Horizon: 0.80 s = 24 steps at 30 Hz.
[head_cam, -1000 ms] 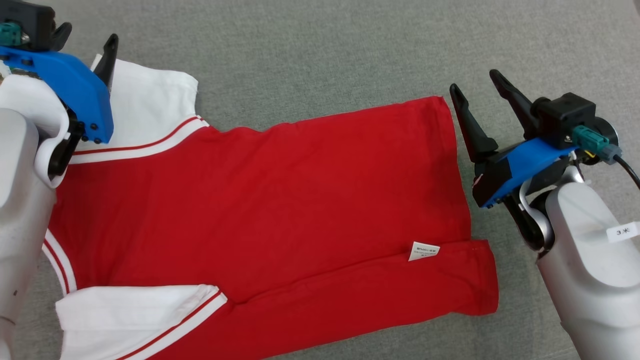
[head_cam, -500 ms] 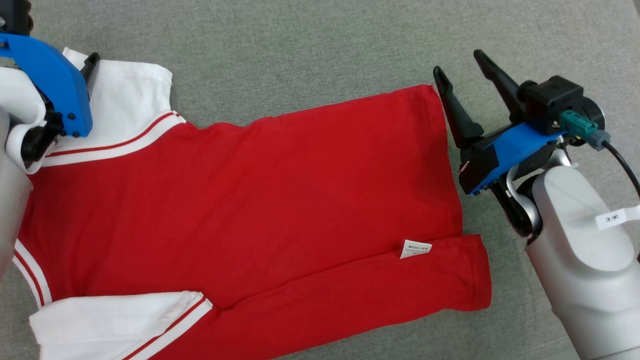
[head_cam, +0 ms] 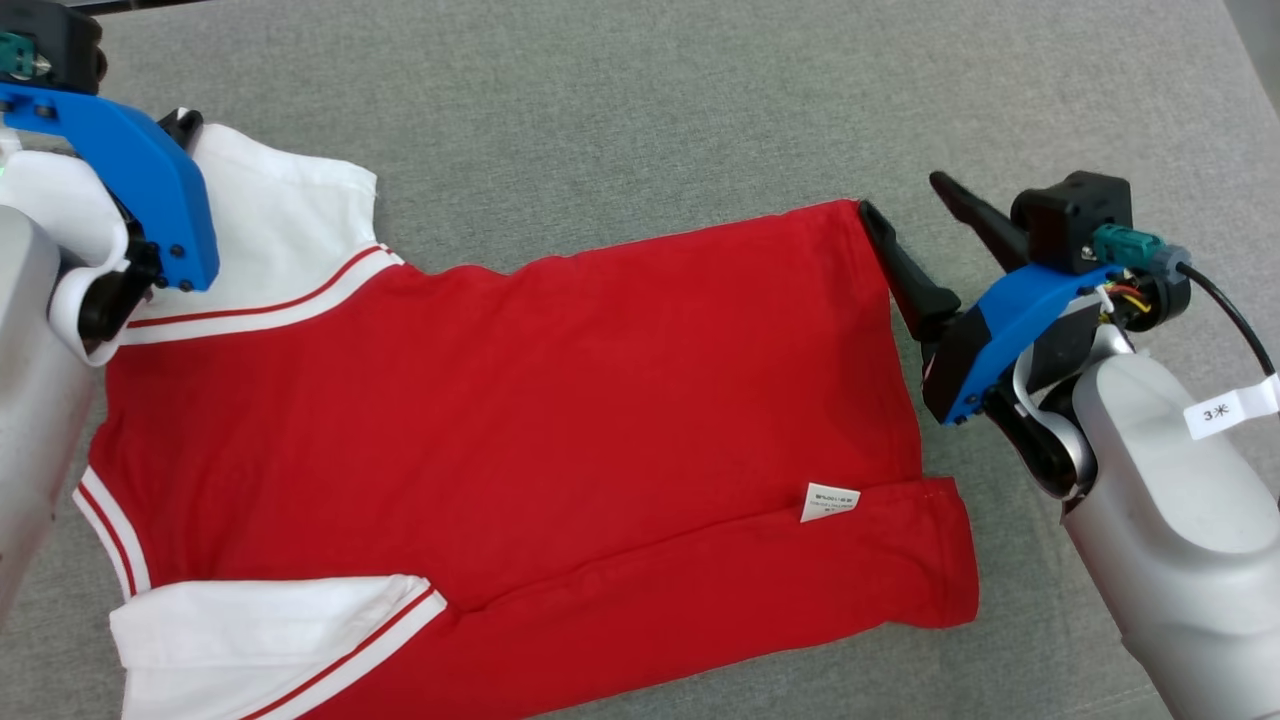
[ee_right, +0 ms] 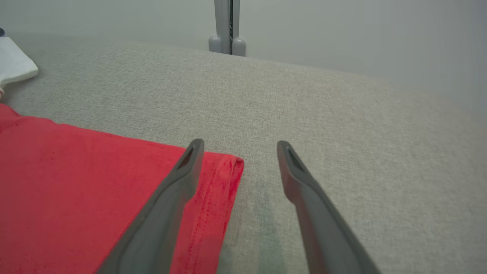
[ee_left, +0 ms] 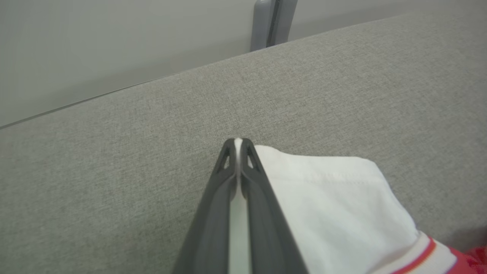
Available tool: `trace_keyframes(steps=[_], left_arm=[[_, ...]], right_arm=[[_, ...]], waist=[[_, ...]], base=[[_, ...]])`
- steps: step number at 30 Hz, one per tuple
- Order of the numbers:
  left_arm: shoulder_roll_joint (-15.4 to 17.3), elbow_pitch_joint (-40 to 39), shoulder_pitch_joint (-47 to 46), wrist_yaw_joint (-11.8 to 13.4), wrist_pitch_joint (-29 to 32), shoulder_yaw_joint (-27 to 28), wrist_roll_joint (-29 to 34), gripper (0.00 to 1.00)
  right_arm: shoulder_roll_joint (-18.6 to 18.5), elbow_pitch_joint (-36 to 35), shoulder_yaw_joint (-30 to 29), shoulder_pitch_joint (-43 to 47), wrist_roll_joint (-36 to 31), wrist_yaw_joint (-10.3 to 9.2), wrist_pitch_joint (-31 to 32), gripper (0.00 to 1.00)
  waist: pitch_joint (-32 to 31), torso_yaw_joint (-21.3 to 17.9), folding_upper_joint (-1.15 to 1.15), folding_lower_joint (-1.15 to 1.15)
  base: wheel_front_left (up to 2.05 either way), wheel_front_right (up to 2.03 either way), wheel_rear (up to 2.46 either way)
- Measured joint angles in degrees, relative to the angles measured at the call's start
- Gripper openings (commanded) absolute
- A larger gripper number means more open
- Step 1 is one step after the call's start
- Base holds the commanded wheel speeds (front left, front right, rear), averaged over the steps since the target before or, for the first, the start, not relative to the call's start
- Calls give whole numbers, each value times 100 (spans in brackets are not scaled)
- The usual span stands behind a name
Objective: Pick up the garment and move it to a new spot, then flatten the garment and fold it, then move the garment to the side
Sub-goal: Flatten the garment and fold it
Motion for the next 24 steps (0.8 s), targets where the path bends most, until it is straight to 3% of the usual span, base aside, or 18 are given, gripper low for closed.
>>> trace_keyframes(steps=[9,18,19,20,24], left_arm=[[-65,-200,-37,0,-208,-347,-127,0],[-156,-335,-211,0,-401,-587,-233,0],[-155,-347,-222,0,-414,-603,-259,0],[-153,-357,-229,0,-450,-628,-264,0],[-145,-357,-266,0,-603,-695,-303,0]], right_arm=[[-14,223,210,-113,301,0,541,100],[66,976,307,-516,316,0,705,100],[94,1007,293,-553,346,0,615,75],[120,1046,286,-577,360,0,546,0],[149,1265,235,-684,282,0,198,0]], waist=[[26,213,0,1],[155,391,0,1],[164,401,0,1],[173,409,0,1],[181,430,0,2]], base=[[0,0,0],[0,0,0],[0,0,0],[0,0,0],[0,0,0]])
